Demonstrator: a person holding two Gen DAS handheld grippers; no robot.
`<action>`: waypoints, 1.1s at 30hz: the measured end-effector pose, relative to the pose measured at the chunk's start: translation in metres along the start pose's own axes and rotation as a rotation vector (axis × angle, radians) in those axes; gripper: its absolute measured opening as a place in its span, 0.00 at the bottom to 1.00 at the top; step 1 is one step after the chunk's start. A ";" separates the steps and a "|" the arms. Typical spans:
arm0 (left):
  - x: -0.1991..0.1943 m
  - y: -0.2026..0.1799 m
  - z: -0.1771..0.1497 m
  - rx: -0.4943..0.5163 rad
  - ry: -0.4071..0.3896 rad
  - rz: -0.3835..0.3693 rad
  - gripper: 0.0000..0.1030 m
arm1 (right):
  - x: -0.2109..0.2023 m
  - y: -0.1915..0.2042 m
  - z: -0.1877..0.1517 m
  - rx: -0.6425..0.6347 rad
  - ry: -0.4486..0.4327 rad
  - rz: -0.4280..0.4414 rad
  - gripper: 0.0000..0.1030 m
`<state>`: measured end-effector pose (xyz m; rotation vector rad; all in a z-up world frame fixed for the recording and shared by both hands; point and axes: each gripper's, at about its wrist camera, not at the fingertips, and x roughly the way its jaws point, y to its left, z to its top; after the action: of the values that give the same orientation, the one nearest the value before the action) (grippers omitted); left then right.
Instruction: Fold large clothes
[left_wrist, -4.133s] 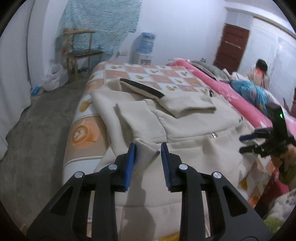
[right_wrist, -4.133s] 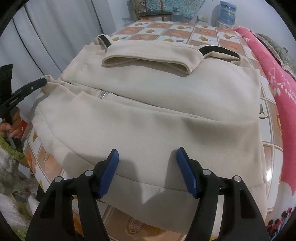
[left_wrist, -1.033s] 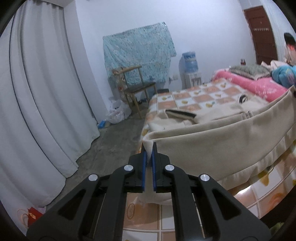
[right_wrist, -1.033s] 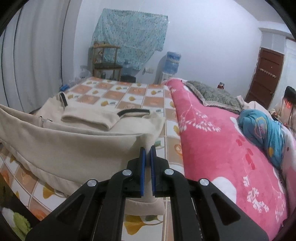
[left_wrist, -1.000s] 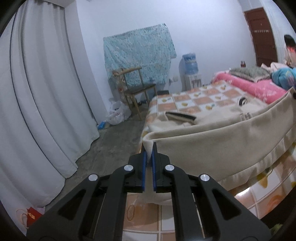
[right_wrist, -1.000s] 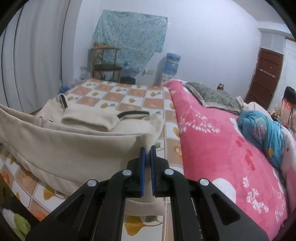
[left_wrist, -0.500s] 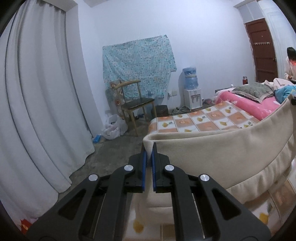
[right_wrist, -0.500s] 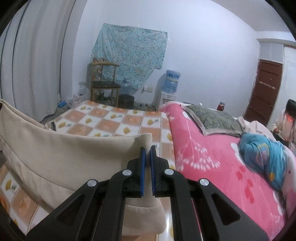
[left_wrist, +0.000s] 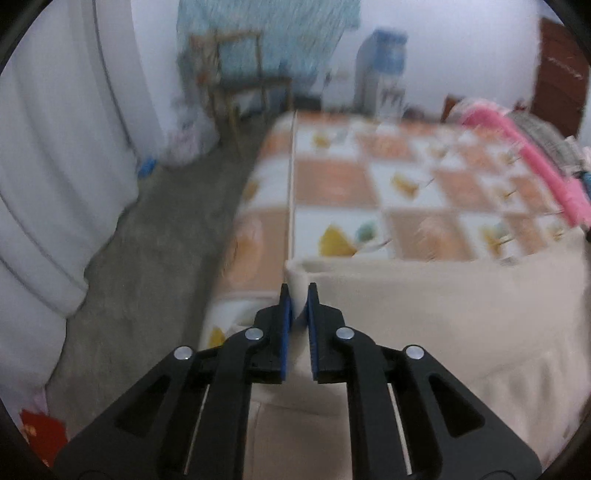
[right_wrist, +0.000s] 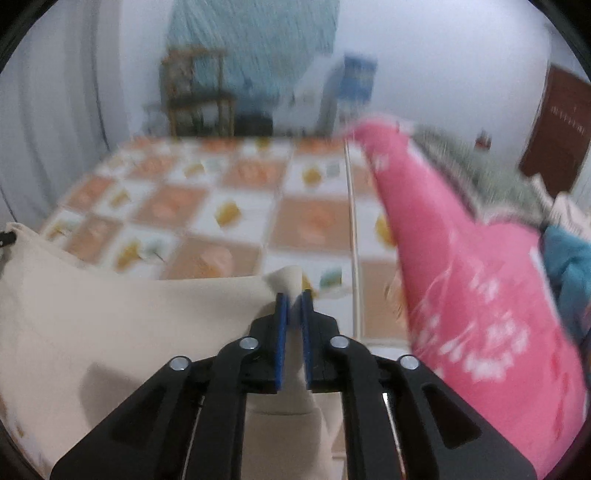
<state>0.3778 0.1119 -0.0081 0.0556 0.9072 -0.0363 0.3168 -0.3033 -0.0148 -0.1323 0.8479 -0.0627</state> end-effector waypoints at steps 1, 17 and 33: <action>0.003 0.004 -0.003 -0.018 0.002 0.006 0.21 | 0.013 -0.004 -0.002 0.009 0.040 -0.021 0.18; -0.041 0.043 -0.047 -0.231 0.065 -0.211 0.20 | -0.007 -0.048 -0.046 0.320 0.141 0.266 0.29; -0.134 0.015 -0.138 -0.082 -0.010 -0.184 0.49 | -0.100 -0.005 -0.139 0.140 0.104 0.204 0.40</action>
<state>0.1874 0.1364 0.0129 -0.1041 0.9008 -0.1702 0.1462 -0.3102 -0.0309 0.0895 0.9535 0.0627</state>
